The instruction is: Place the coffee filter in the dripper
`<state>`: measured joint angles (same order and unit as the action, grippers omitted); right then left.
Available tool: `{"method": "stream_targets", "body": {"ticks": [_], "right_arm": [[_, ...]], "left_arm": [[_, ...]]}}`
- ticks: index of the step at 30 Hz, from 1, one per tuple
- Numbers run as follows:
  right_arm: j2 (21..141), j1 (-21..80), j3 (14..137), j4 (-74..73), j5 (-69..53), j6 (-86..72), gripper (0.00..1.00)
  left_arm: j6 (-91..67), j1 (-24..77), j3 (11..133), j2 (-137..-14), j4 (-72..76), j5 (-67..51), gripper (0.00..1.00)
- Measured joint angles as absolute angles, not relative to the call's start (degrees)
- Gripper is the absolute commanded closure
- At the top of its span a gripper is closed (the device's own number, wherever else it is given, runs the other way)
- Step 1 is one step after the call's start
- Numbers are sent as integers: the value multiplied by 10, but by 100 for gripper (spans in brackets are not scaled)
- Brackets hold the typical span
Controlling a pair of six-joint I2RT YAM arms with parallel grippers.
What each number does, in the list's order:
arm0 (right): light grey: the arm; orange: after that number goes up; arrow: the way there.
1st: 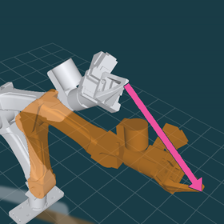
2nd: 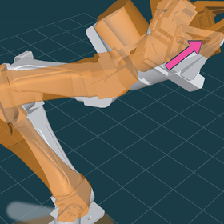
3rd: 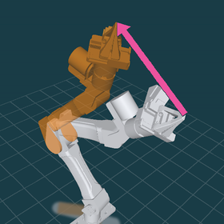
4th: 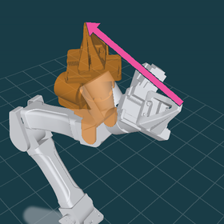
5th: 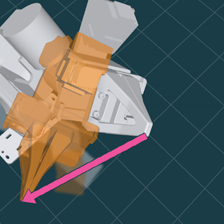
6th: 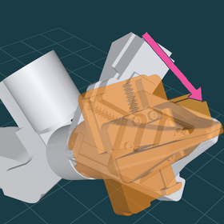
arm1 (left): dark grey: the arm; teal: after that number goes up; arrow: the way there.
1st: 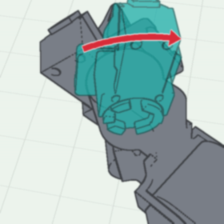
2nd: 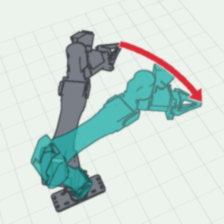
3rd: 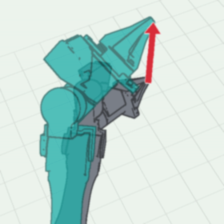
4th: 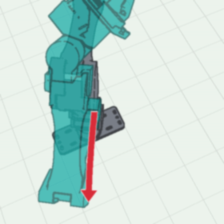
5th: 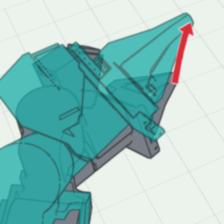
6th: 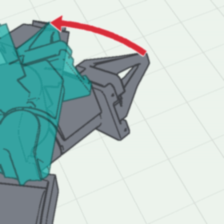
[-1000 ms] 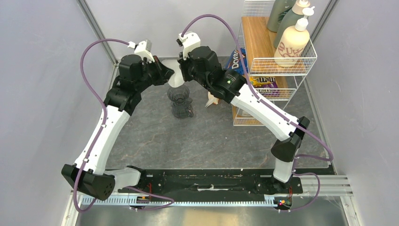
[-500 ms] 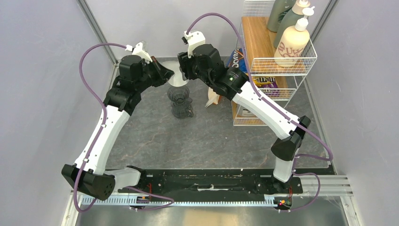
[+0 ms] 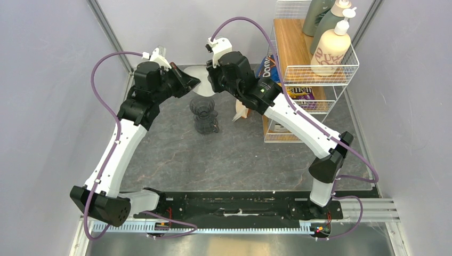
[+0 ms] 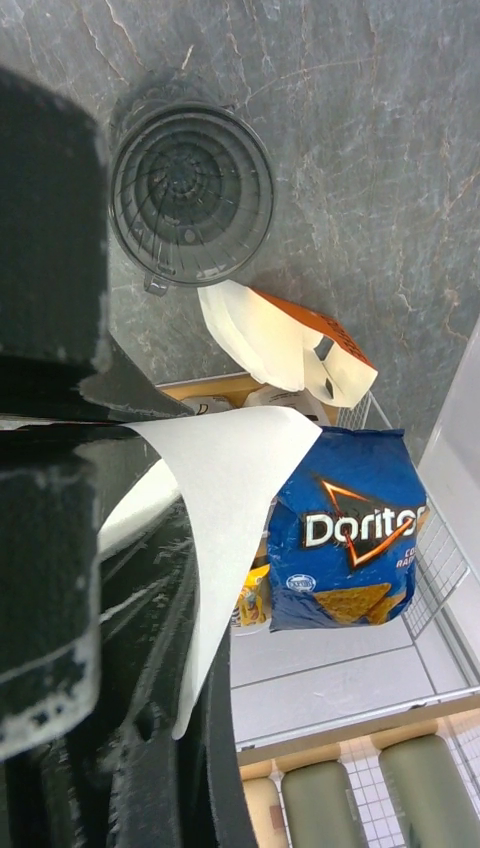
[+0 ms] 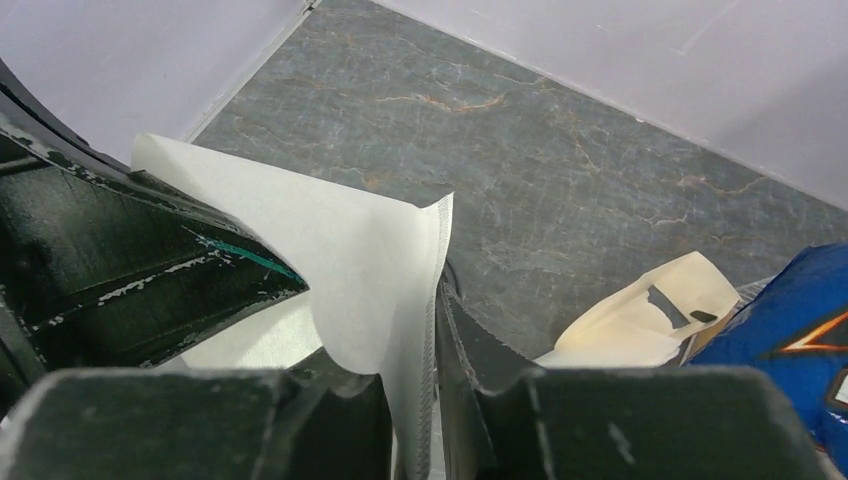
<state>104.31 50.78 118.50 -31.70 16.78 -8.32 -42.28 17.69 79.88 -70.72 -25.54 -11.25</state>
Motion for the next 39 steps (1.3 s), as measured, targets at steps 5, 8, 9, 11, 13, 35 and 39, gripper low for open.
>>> {"method": "stream_targets", "body": {"ticks": [5, 8, 9, 11, 13, 35, 39], "right_arm": [[1043, 508, 1185, -313, 163, -72, 100], [1043, 508, 1185, -312, 163, -68, 100], [1043, 508, 1185, -311, 163, -67, 100], [1043, 508, 1185, -309, 163, -65, 100], [1043, 508, 1185, -309, 163, -63, 100], [1043, 522, 1185, -309, 178, -74, 100], [1043, 524, 1185, -309, 183, -75, 100]], "left_arm": [[-423, 177, 799, -707, -251, -123, 89], [-414, 177, 798, -707, -250, -124, 67], [-407, 177, 798, -707, -250, -124, 59], [-392, 177, 798, -707, -254, -121, 50], [-375, 177, 798, -707, -264, -114, 40], [-316, 177, 792, -702, -243, -91, 62], [-316, 179, 792, -708, -236, -92, 77]]}}
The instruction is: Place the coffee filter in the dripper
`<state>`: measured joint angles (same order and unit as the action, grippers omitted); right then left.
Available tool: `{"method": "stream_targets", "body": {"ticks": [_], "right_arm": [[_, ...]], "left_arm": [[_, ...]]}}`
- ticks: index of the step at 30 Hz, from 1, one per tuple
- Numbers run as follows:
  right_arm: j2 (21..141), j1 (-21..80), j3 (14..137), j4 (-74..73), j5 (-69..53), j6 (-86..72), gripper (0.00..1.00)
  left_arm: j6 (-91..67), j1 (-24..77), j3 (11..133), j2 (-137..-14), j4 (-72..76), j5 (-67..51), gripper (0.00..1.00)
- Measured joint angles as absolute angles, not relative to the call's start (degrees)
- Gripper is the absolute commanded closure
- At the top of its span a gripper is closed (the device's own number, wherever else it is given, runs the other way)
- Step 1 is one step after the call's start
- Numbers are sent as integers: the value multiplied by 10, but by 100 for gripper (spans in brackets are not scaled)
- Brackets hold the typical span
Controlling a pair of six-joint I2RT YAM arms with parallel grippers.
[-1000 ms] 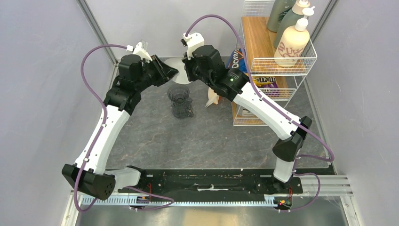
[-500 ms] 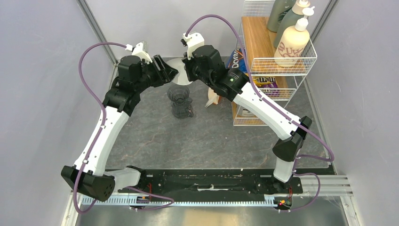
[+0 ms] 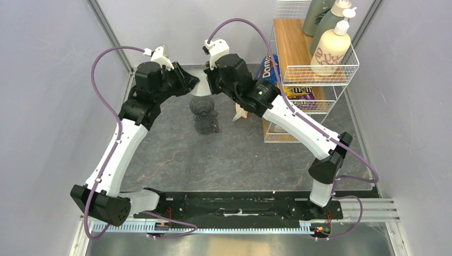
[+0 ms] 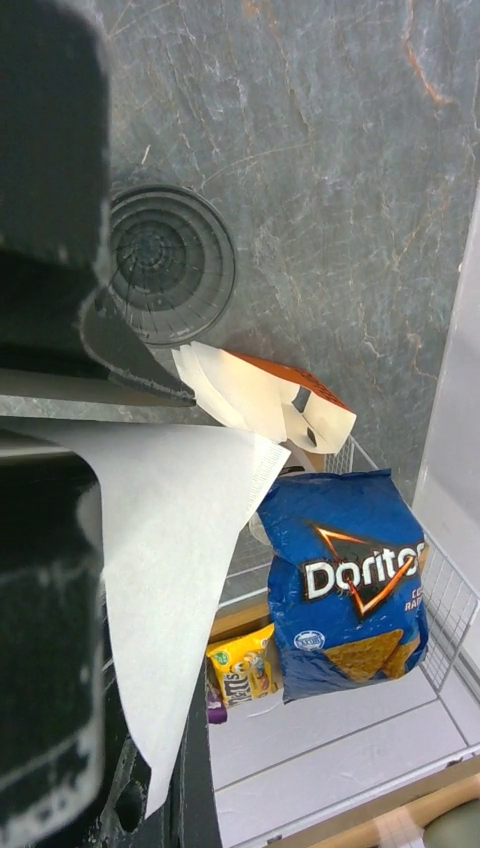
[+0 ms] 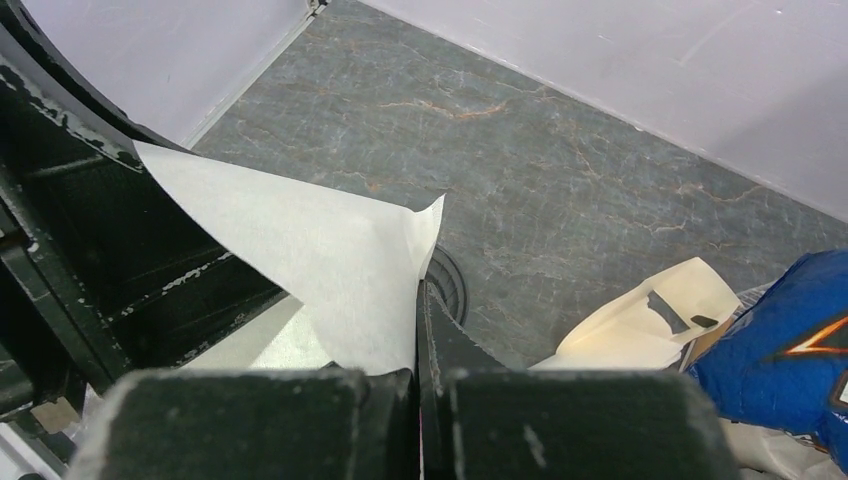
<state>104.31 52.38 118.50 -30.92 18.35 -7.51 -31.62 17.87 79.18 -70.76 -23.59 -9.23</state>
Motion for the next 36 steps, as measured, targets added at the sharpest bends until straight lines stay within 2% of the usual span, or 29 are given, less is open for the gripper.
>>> {"method": "stream_targets", "body": {"ticks": [2, 5, 16, 36], "right_arm": [[1043, 524, 1185, -309, 185, -76, 100], [1043, 524, 1185, -309, 185, -77, 100], [1043, 527, 1185, -309, 183, -81, 100], [1042, 527, 1169, -309, 199, -84, 100]], "left_arm": [[-316, 181, 792, -709, -234, -93, 84], [-317, 187, 792, -710, -232, -93, 90], [-317, 203, 792, -720, -222, -93, 98], [-317, 210, 792, -728, -228, -89, 98]]}}
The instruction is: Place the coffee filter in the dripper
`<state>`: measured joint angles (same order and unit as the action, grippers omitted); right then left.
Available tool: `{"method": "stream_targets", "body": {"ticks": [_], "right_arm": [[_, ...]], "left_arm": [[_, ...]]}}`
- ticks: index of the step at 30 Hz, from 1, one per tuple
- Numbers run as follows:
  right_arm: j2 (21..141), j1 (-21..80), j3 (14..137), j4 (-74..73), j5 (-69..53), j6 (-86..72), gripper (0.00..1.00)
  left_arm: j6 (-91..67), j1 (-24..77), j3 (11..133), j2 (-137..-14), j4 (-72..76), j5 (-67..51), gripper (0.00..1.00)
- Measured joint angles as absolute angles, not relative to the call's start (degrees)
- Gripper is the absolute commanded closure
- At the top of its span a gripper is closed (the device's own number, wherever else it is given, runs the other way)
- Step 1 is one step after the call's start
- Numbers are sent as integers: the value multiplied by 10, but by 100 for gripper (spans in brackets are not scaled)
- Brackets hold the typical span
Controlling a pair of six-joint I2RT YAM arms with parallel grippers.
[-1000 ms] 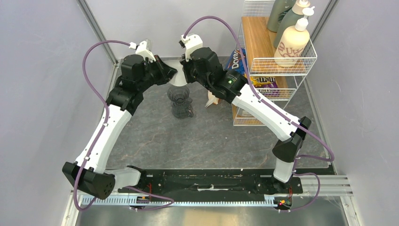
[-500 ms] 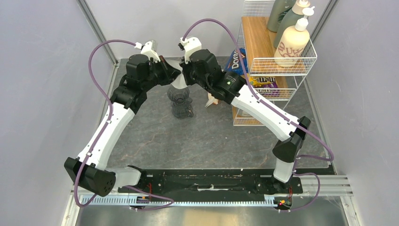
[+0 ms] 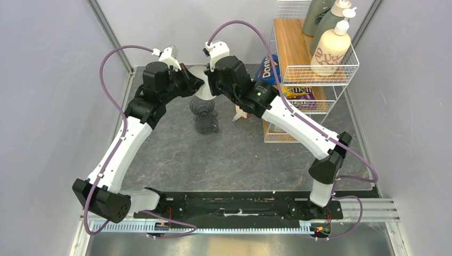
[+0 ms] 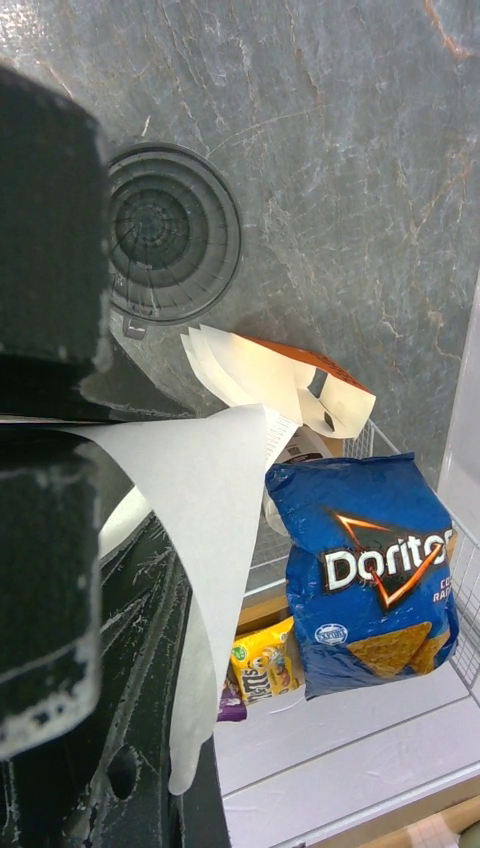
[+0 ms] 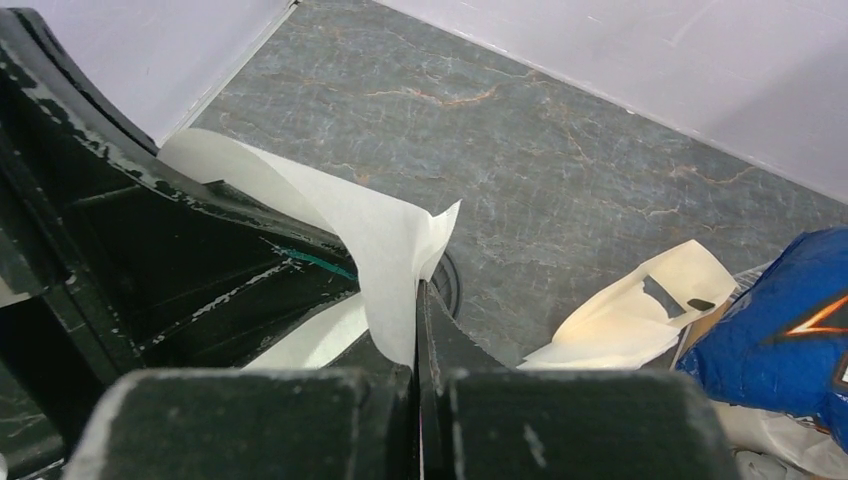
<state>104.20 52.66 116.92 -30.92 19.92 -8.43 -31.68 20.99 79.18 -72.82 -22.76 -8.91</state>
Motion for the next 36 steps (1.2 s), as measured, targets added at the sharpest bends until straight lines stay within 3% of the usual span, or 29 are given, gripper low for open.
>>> {"method": "stream_targets", "body": {"ticks": [18, 20, 22, 24, 31, 36], "right_arm": [[1042, 527, 1168, -304, 191, -93, 99], [1041, 527, 1166, -304, 192, -92, 79], [1041, 527, 1166, -305, 193, -91, 71], [1039, 526, 1164, -305, 194, -89, 71], [1018, 512, 1147, -311, 194, -76, 51], [1001, 507, 1140, -314, 178, -62, 57]], "left_arm": [[-328, 218, 792, -721, -227, -91, 98], [-328, 218, 792, -721, -228, -90, 98], [-328, 218, 792, -721, -234, -89, 98], [-328, 218, 792, -720, -241, -88, 98], [-328, 215, 792, -718, -254, -78, 98], [-328, 213, 792, -718, -256, -77, 98]]}}
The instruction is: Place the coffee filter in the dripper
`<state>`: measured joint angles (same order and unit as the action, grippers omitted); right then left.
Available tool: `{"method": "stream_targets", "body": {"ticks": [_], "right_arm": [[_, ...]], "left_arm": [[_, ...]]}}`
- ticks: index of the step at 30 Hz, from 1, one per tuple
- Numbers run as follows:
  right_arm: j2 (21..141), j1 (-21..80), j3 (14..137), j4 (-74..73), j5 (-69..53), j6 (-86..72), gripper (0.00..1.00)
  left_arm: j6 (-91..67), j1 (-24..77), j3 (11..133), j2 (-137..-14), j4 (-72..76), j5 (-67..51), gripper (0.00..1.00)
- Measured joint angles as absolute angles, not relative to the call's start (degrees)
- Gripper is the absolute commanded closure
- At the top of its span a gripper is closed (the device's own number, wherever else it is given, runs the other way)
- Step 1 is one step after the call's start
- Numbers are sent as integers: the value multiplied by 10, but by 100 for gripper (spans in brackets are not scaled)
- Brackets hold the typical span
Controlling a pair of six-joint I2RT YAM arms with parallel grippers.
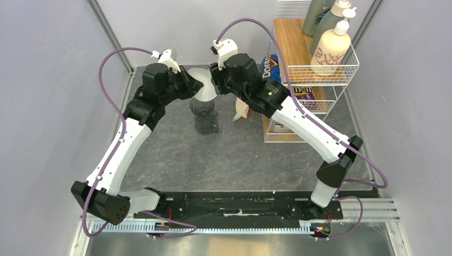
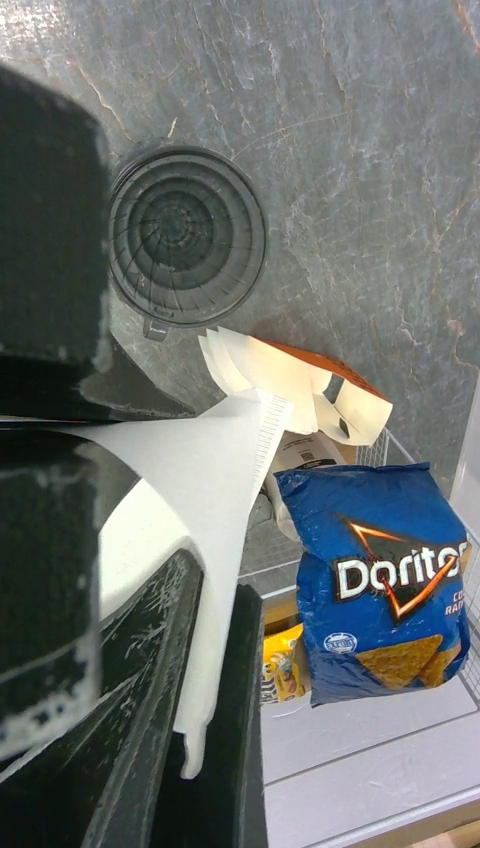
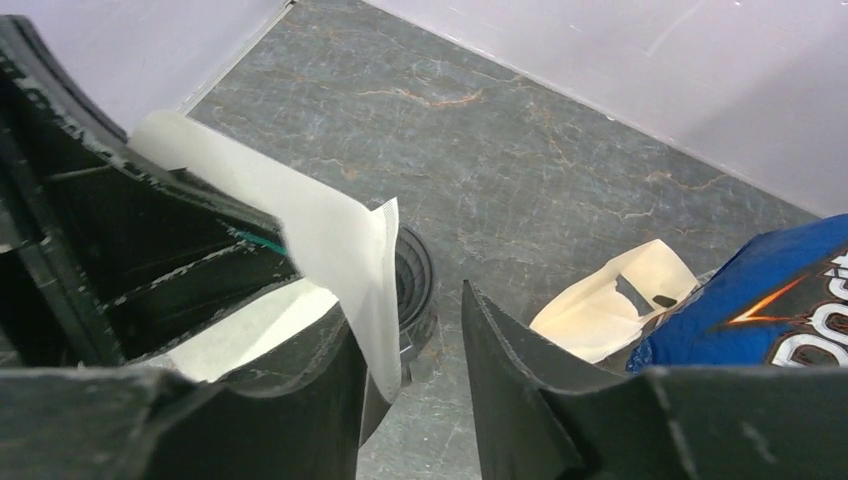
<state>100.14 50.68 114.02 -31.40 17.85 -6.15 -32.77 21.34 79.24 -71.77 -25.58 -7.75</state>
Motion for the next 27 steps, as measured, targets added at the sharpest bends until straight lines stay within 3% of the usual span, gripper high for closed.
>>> {"method": "stream_targets", "body": {"ticks": [4, 7, 9, 19, 21, 24, 26, 27], "right_arm": [[993, 507, 1136, -314, 163, -50, 61], [993, 507, 1136, -315, 153, -42, 48], [993, 507, 1136, -320, 149, -36, 48], [993, 507, 1136, -336, 131, 17, 57], [993, 507, 1136, -344, 125, 24, 67], [996, 507, 1137, -354, 117, 31, 100], [999, 507, 1139, -357, 114, 33, 100], [1002, 507, 1142, -359, 111, 31, 100]], "left_arm": [[-331, 213, 792, -719, -256, -81, 98], [-333, 213, 792, -721, -256, -85, 98], [-334, 213, 794, -724, -256, -91, 98], [-329, 213, 800, -727, -274, -113, 98], [-326, 213, 803, -729, -278, -124, 98], [-322, 213, 811, -737, -281, -137, 98], [-321, 213, 817, -743, -284, -142, 94], [-320, 213, 818, -745, -285, -143, 86]]}}
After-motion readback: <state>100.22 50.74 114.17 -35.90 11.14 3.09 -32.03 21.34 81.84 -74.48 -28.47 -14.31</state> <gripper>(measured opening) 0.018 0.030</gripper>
